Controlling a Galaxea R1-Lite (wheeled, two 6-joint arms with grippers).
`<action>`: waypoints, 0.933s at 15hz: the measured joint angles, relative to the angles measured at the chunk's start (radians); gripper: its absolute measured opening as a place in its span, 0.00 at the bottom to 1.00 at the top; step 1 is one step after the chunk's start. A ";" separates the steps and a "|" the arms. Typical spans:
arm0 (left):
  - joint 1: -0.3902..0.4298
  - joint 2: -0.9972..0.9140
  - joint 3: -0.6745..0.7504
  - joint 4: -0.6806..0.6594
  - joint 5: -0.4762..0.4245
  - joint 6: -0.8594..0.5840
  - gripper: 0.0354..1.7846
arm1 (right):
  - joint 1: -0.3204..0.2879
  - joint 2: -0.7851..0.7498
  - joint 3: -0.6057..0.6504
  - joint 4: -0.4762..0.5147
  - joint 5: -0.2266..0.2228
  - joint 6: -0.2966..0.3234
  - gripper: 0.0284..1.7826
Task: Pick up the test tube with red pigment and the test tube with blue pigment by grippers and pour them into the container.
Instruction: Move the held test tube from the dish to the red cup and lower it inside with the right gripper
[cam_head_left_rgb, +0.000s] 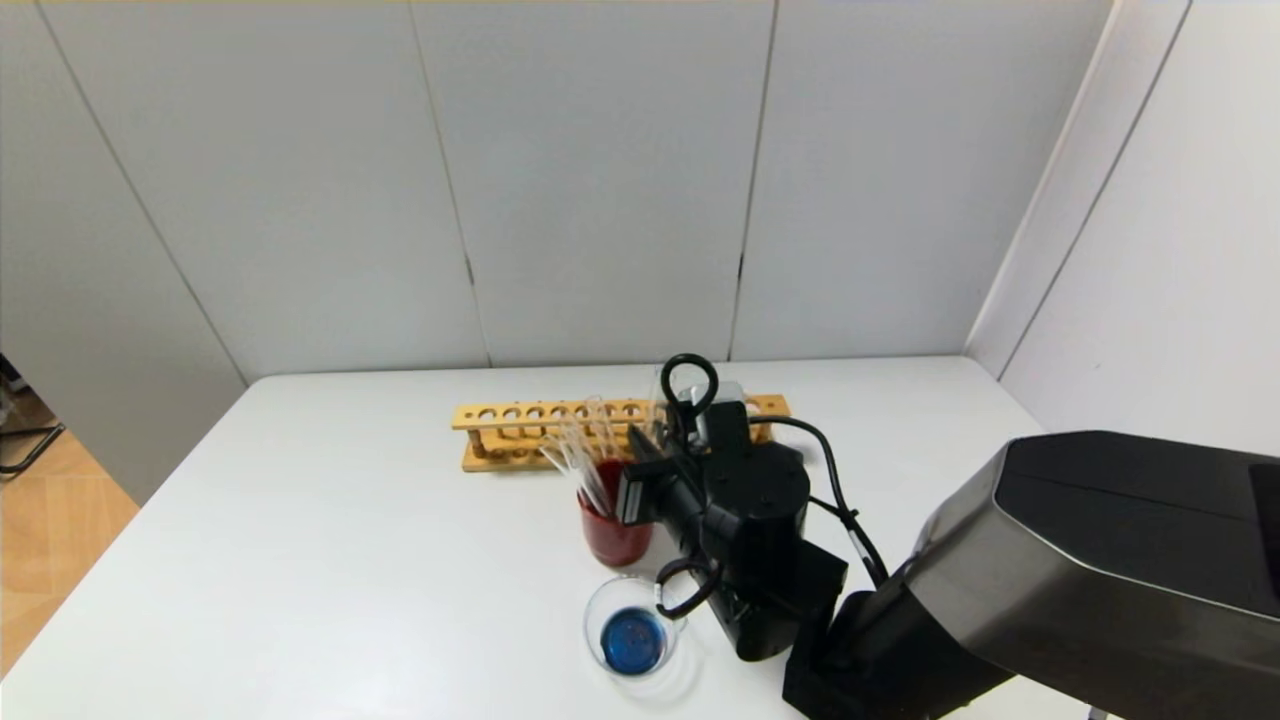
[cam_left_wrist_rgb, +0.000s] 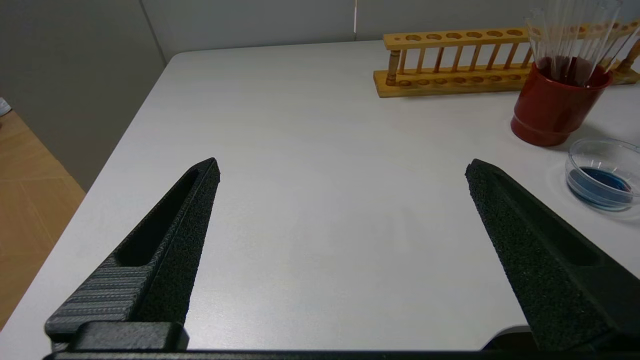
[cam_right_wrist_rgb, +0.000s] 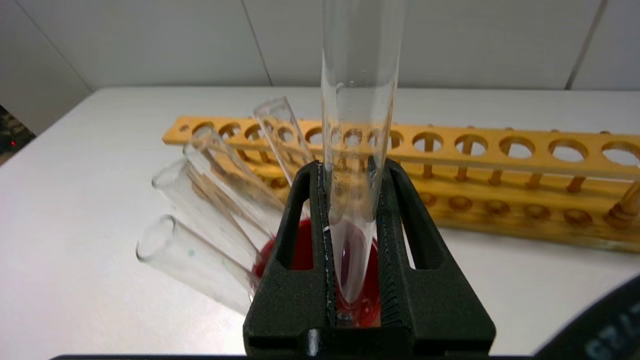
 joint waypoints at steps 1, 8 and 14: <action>0.000 0.000 0.000 0.000 0.001 0.000 0.97 | 0.000 0.005 0.006 -0.004 0.002 0.001 0.17; 0.000 0.000 0.000 0.000 0.001 0.000 0.97 | 0.005 0.038 -0.006 -0.011 0.004 0.009 0.19; 0.000 0.000 0.000 0.000 0.001 0.000 0.97 | 0.008 0.041 -0.010 -0.011 0.004 0.007 0.54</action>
